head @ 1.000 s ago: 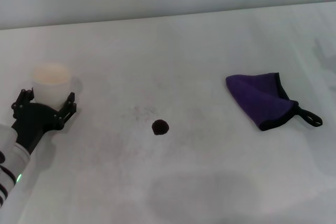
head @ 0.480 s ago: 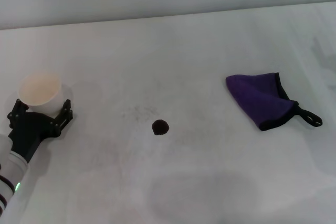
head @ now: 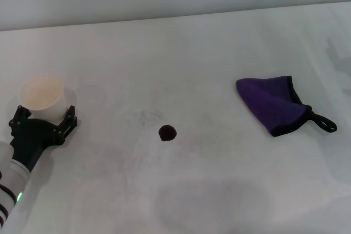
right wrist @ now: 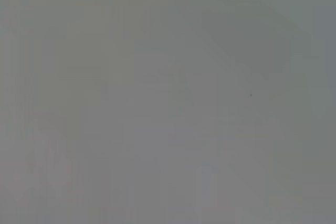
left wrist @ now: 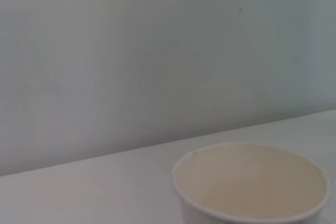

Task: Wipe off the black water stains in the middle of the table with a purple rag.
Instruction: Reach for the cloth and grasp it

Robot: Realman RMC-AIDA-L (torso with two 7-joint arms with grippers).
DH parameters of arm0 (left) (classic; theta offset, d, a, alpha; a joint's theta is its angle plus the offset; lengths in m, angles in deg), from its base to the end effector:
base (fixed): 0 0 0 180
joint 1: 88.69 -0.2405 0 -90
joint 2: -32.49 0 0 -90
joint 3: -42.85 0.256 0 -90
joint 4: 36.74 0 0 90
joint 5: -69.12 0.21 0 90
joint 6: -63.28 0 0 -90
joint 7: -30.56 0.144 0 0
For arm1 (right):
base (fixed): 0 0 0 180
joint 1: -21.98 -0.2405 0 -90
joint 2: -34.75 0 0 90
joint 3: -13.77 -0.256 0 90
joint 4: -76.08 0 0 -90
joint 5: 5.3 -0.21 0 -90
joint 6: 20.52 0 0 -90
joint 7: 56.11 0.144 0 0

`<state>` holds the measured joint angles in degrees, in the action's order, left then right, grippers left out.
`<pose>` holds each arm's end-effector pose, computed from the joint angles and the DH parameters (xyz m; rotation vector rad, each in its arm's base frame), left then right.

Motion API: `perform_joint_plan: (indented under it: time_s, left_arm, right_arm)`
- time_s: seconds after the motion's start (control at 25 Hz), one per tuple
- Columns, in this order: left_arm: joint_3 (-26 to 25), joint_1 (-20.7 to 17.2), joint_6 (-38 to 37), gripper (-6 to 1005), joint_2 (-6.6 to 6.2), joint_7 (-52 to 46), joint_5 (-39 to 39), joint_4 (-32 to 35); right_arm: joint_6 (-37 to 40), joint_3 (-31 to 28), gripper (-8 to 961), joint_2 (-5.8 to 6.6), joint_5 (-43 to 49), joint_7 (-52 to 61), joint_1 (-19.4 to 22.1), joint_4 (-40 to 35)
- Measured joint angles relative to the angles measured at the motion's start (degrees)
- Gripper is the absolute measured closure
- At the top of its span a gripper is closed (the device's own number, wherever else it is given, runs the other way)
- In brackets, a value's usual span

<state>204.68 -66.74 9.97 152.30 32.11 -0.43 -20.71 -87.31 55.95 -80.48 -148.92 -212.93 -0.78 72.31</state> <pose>-0.3363 0.2869 -0.0928 -1.9010 -0.6508 -0.4249 0.3904 0.3171 0.0563 -1.4308 0.6564 0.6624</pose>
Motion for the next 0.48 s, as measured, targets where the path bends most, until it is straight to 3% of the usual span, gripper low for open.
perform_joint_plan:
  time_s: [0.48]
  left_arm:
    - [-0.01,-2.1,-0.49,127,-0.05,1.96,-1.01,2.33]
  right_arm:
    - [0.02,0.1,137,0.06,0.0,-0.11,-0.1,0.0]
